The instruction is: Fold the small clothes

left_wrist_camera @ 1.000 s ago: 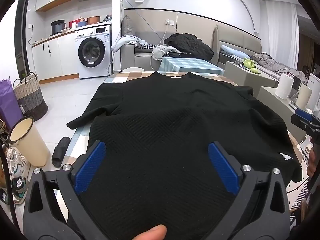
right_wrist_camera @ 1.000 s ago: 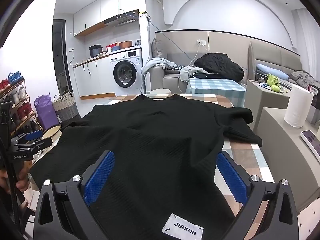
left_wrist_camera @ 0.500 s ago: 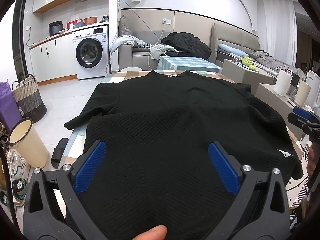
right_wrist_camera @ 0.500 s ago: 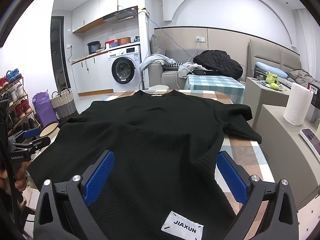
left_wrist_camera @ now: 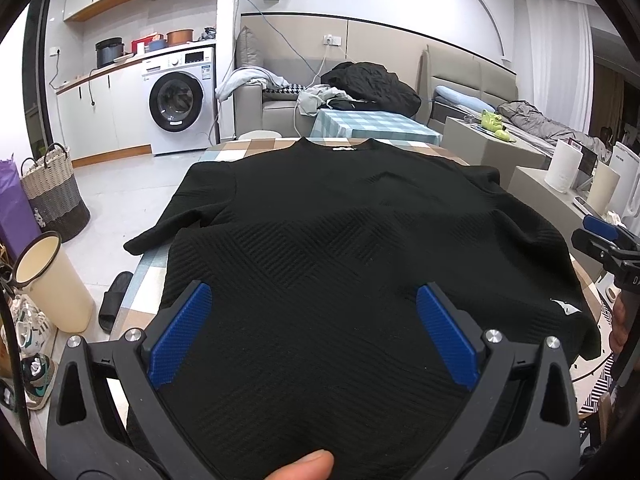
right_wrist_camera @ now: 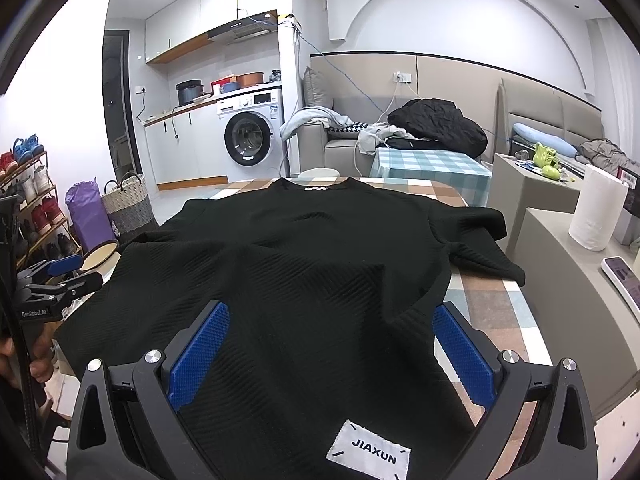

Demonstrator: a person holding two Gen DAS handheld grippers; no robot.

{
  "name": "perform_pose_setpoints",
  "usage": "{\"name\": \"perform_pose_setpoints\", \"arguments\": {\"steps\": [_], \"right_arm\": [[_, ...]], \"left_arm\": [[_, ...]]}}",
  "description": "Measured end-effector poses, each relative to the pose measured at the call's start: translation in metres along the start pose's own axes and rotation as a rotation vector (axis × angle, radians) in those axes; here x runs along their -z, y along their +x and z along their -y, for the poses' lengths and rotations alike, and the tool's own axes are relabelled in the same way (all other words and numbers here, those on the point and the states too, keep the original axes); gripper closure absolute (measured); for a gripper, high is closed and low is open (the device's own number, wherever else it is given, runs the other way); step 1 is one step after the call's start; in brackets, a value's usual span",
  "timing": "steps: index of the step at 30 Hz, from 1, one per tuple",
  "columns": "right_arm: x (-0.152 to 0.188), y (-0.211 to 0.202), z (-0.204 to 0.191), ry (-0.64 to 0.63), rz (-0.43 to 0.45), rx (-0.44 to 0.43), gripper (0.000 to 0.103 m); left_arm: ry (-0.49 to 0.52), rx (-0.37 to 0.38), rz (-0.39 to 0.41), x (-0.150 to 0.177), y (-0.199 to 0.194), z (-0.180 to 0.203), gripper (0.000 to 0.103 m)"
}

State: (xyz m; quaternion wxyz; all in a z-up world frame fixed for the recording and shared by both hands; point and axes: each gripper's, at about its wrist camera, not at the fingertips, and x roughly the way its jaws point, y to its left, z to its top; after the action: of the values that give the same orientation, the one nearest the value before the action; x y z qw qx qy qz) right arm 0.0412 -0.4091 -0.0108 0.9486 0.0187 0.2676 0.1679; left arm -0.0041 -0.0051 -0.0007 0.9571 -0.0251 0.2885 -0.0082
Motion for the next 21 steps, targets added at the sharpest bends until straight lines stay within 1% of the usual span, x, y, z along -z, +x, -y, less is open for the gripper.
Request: {"name": "perform_pose_setpoints", "arguments": {"steps": [21], "right_arm": [[0.0041, 0.0032, -0.0037, -0.005, -0.018, 0.007, 0.000]], "left_arm": [[0.000, -0.003, 0.000, 0.0004, 0.0007, 0.0023, 0.001]]}}
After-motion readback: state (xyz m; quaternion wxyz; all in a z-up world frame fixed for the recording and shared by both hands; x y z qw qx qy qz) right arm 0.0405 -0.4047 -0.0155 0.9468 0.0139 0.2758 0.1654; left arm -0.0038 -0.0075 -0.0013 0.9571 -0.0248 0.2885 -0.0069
